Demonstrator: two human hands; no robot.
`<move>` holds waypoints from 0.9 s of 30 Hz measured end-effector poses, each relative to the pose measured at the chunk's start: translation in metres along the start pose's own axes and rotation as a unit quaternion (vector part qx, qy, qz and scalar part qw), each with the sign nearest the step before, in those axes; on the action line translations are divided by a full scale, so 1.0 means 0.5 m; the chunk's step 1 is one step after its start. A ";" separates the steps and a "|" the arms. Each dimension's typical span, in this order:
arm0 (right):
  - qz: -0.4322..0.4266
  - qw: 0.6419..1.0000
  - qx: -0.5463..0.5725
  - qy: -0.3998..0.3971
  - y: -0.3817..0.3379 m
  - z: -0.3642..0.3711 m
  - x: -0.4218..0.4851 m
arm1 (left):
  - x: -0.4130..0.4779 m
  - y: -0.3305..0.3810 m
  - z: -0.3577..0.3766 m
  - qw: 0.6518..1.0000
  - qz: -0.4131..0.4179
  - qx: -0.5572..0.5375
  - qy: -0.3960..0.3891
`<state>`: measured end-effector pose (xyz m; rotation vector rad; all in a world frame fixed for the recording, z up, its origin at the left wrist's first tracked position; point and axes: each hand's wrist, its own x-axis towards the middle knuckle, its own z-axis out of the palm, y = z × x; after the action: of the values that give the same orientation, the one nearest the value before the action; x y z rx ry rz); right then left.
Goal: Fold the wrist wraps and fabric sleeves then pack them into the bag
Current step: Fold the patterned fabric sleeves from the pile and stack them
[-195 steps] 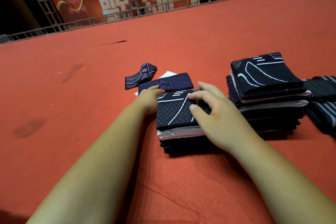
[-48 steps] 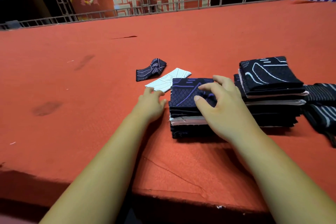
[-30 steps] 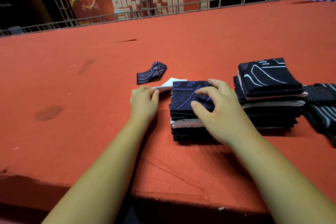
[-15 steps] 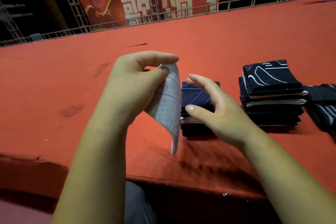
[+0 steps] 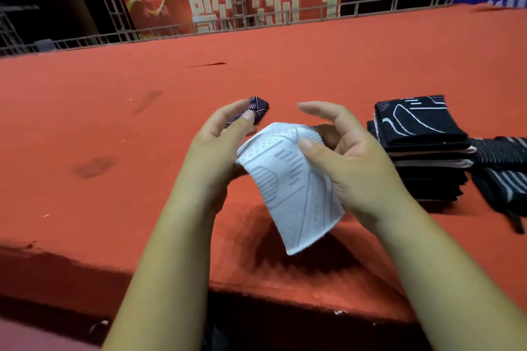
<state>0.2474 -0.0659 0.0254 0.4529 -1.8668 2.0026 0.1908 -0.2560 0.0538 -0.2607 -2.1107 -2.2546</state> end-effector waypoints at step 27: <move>-0.090 0.935 -0.337 0.058 0.016 -0.022 0.003 | -0.016 -0.036 0.009 0.908 0.331 0.257 -0.002</move>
<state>0.2427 -0.0555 0.0183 0.2798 -2.1822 1.1369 0.1965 -0.2510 0.0352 -0.7983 -2.0844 -1.2811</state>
